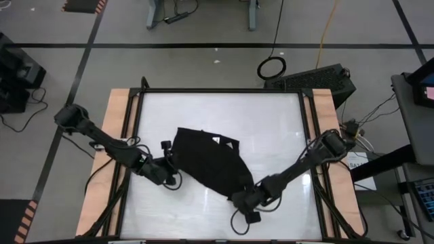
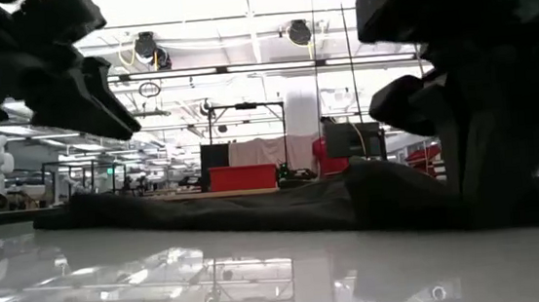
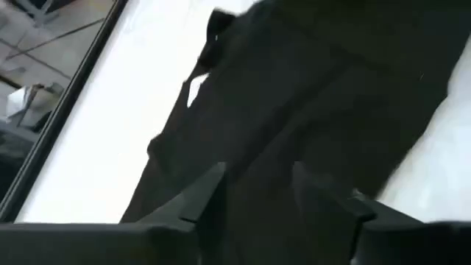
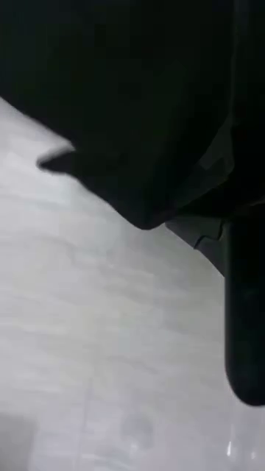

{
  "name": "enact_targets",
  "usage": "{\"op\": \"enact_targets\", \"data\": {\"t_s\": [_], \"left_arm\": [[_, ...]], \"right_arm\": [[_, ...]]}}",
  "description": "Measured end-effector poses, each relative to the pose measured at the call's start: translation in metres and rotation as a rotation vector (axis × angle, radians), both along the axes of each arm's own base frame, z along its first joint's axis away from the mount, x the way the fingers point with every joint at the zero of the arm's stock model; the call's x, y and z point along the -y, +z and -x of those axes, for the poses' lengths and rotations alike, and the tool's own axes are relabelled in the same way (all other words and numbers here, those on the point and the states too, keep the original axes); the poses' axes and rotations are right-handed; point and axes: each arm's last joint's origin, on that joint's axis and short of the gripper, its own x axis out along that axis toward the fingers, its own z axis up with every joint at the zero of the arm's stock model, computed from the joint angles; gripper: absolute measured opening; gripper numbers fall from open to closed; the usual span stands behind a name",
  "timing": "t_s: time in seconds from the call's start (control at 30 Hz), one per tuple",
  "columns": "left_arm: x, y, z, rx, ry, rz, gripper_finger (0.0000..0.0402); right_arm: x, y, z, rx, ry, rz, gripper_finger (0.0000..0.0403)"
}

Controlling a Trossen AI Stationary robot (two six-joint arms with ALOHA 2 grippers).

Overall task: Roll towel
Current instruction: Roll the black towel

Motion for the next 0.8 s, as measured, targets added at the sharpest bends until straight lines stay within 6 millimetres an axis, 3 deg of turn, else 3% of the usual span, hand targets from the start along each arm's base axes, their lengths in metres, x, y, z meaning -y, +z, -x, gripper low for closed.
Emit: {"op": "enact_targets", "data": {"t_s": [0.13, 0.3, 0.43, 0.8], "left_arm": [[0.000, 0.011, -0.003, 0.080, -0.018, 0.021, 0.0180], [-0.012, 0.017, -0.027, 0.167, -0.079, 0.055, 0.0182], [-0.034, 0.010, -0.046, 0.175, -0.078, 0.096, 0.0182], [-0.093, -0.026, -0.088, 0.151, -0.079, 0.236, 0.0182]], "right_arm": [[-0.012, -0.006, 0.005, 0.002, -0.014, 0.012, 0.0000], [-0.017, 0.004, 0.012, 0.039, -0.003, 0.029, 0.0000], [-0.018, 0.013, 0.013, 0.060, 0.002, 0.006, 0.0000], [-0.018, 0.014, 0.013, 0.063, -0.022, 0.001, 0.0000]]}}
